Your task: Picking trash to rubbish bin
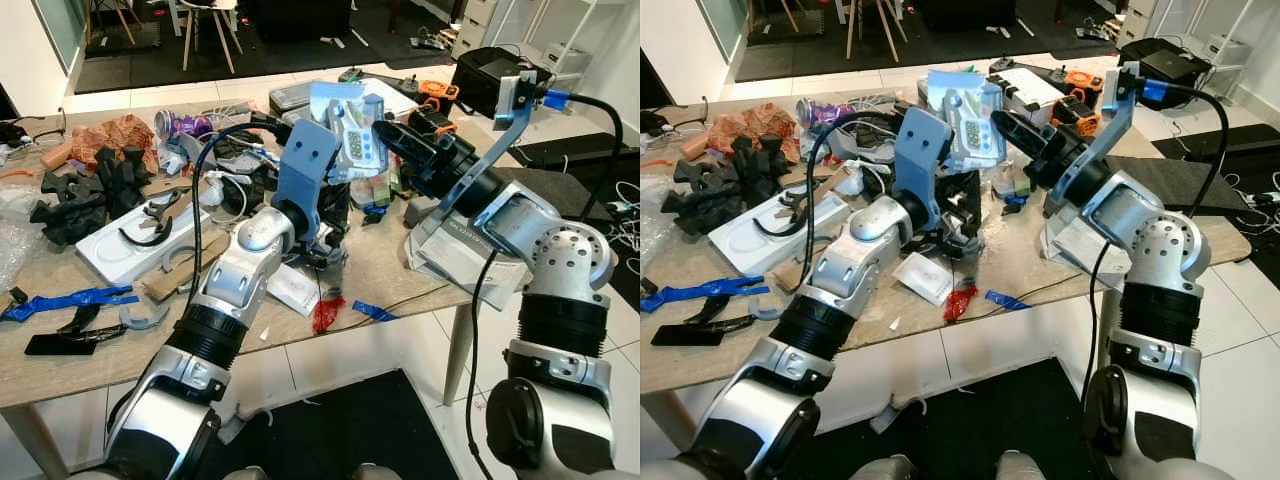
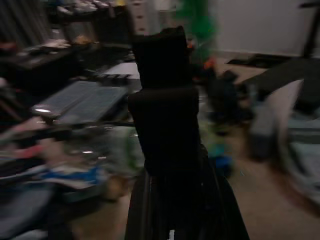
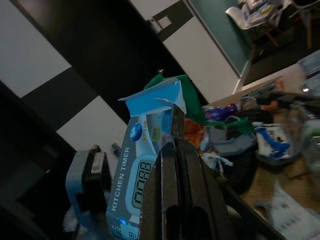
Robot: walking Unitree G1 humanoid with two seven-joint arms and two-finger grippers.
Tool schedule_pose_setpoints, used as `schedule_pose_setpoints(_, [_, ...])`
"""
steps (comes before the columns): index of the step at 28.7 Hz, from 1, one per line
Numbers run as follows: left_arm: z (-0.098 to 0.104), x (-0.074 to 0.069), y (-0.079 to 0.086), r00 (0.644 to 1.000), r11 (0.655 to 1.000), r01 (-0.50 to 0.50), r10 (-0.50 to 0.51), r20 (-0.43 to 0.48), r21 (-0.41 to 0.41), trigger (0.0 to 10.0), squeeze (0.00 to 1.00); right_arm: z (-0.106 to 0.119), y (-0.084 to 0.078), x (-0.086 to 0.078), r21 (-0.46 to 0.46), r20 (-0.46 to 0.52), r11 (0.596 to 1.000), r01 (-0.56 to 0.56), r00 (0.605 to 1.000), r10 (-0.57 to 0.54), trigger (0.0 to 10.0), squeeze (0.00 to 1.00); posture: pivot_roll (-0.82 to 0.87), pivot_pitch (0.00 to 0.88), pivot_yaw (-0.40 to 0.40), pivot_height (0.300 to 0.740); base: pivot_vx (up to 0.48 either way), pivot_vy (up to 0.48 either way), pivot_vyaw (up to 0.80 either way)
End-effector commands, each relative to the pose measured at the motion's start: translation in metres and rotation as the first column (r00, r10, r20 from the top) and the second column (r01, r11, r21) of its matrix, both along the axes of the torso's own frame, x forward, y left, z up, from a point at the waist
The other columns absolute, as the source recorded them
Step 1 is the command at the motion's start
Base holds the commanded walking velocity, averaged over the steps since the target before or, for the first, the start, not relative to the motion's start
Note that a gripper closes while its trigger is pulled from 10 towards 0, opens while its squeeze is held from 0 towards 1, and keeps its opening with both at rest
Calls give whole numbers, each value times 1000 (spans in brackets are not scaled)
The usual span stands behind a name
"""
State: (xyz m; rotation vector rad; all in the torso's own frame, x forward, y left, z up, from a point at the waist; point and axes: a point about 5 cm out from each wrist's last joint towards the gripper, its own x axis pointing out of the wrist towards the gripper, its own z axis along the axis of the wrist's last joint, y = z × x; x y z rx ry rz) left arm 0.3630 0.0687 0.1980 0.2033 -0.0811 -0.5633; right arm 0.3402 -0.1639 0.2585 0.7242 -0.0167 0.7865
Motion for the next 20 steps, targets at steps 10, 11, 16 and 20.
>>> schedule_pose_setpoints(10, [5,18,79,945,887,-314,259,200,338,0,0,-5,-22,-2,-92,0,992,82,997,-83,10000,0,-22,0,0,740,0,0,0])
schedule_pose_setpoints(11, [5,18,79,945,887,-314,259,200,338,0,0,-5,-22,-2,-92,0,992,82,997,-83,10000,0,-22,0,0,740,0,0,0])
schedule_pose_setpoints(16, [15,17,96,926,857,-352,262,271,375,0,0,-11,-27,-7,-145,-14,988,59,998,-62,10000,0,-31,0,1,740,0,0,0])
schedule_pose_setpoints(20, [21,12,104,918,832,-353,218,332,429,0,0,-28,-22,-9,-229,-65,973,29,997,-45,10000,0,-32,0,-1,740,0,0,0])
